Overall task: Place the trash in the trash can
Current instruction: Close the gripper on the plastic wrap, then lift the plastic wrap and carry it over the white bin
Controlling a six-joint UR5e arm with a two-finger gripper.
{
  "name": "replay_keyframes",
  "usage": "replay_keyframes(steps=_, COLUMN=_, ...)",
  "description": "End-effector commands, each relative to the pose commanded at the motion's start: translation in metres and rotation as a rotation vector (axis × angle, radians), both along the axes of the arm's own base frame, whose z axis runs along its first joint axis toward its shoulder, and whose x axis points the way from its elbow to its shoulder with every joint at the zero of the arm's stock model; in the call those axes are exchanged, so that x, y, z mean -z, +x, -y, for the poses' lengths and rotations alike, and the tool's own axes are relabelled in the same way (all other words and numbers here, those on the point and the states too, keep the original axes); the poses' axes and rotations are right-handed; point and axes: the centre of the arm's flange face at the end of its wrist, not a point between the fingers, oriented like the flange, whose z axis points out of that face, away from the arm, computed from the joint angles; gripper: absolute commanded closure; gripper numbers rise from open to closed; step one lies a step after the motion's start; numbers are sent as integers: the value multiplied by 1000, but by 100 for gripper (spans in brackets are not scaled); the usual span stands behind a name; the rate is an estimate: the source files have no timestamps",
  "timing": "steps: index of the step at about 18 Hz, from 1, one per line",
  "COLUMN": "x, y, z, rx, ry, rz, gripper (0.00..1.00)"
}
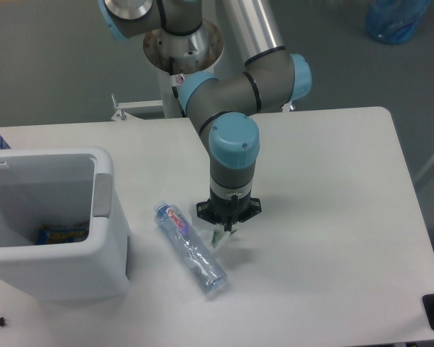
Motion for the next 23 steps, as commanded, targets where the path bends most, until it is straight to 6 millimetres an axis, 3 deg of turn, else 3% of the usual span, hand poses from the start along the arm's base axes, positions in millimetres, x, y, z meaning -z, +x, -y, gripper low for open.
replay_keyframes(steps=7, x=-13, y=-11, z=12, rx=-1, ry=22, rz=-11, gripper=92)
replay_keyframes(steps=10, x=-31, y=-15, z=17, rx=-7, ry=68, rz=-12, gripper=92)
replay_keyframes(steps=16, x=-102, y=-37, z=21, rx=-53, ry=295, rz=3, gripper=92)
replay_keyframes(steps=18, x=-141, y=-46, z=29, rx=-102, ry=385, rz=-6, gripper=91)
replay_keyframes(steps=20, x=-175, y=-54, z=23, rx=-163, ry=478, rz=11, gripper=91)
replay_keyframes(steps=23, x=-212, y=-57, z=20, rx=-229, ry=545, rz=5, gripper=91)
